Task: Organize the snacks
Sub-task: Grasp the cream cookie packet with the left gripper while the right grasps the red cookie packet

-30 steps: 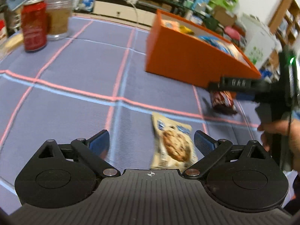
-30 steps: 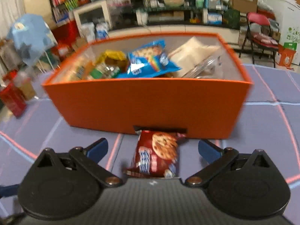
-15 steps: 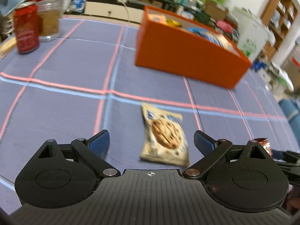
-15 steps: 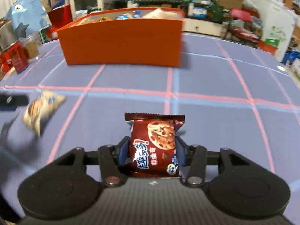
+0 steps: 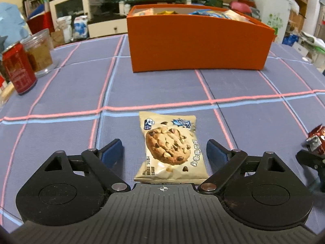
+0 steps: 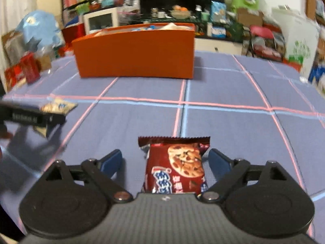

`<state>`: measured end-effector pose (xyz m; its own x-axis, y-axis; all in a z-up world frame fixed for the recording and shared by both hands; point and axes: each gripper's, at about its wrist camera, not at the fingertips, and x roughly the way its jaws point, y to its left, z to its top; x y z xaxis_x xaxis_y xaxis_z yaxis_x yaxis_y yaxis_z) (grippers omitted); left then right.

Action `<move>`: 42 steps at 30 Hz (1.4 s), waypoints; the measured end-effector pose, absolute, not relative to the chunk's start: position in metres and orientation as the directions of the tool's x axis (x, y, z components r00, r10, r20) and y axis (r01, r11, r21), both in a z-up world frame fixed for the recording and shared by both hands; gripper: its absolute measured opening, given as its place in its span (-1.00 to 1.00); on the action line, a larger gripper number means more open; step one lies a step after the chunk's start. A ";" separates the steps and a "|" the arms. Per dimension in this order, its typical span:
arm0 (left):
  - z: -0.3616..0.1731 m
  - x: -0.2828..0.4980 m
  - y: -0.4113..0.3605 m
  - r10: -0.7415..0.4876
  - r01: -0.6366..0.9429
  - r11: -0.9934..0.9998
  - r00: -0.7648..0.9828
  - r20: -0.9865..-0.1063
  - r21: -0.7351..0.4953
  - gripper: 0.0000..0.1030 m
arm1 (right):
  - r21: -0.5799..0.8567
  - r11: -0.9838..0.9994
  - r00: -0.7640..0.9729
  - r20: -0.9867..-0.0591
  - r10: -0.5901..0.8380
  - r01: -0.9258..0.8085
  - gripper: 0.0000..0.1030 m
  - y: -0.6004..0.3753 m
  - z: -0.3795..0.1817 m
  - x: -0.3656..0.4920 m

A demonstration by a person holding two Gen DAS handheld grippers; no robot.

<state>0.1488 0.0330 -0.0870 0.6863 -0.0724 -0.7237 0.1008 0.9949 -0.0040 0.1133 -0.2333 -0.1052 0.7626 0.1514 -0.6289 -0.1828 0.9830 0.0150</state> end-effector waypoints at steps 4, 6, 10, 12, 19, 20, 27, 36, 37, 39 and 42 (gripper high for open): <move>-0.089 0.153 0.034 -0.044 0.061 0.998 0.674 -0.738 -0.003 0.51 | 0.013 0.982 0.782 -0.602 0.159 -0.190 0.79 -0.236 -0.107 0.109; -0.089 0.154 0.033 -0.038 0.054 0.999 0.674 -0.738 -0.003 0.51 | 0.012 0.980 0.788 -0.593 0.166 -0.198 0.79 -0.238 -0.108 0.107; -0.090 0.153 0.032 -0.038 0.051 0.999 0.686 -0.727 -0.004 0.51 | 0.013 0.983 0.782 -0.604 0.154 -0.184 0.79 -0.237 -0.107 0.110; -0.090 0.153 0.032 -0.034 0.046 0.999 0.687 -0.726 -0.003 0.51 | 0.011 0.985 0.779 -0.611 0.143 -0.173 0.79 -0.236 -0.106 0.110; -0.090 0.155 0.033 -0.040 0.053 0.999 0.691 -0.722 -0.004 0.51 | 0.046 0.977 0.759 -0.623 0.189 -0.206 0.79 -0.248 -0.103 0.112; -0.090 0.155 0.034 -0.040 0.054 0.999 0.690 -0.722 -0.004 0.51 | 0.048 0.977 0.756 -0.626 0.192 -0.209 0.79 -0.250 -0.102 0.113; -0.088 0.147 0.031 -0.070 0.110 0.994 0.684 -0.726 0.008 0.49 | 0.067 0.978 0.767 -0.610 0.198 -0.199 0.78 -0.255 -0.094 0.106; -0.090 0.145 0.034 -0.094 0.130 0.992 0.693 -0.714 -0.005 0.42 | 0.025 0.979 0.757 -0.630 0.172 -0.201 0.65 -0.250 -0.102 0.107; -0.089 0.143 0.033 -0.109 0.149 0.989 0.700 -0.706 -0.005 0.20 | 0.016 0.979 0.763 -0.624 0.168 -0.202 0.49 -0.249 -0.102 0.105; -0.086 0.138 0.029 -0.147 0.199 0.980 0.708 -0.691 -0.004 -0.23 | 0.005 0.973 0.766 -0.616 0.183 -0.229 0.09 -0.244 -0.100 0.100; -0.085 0.133 0.025 -0.171 0.230 0.973 0.710 -0.683 -0.005 -0.38 | 0.000 0.970 0.766 -0.614 0.191 -0.241 -0.03 -0.241 -0.100 0.099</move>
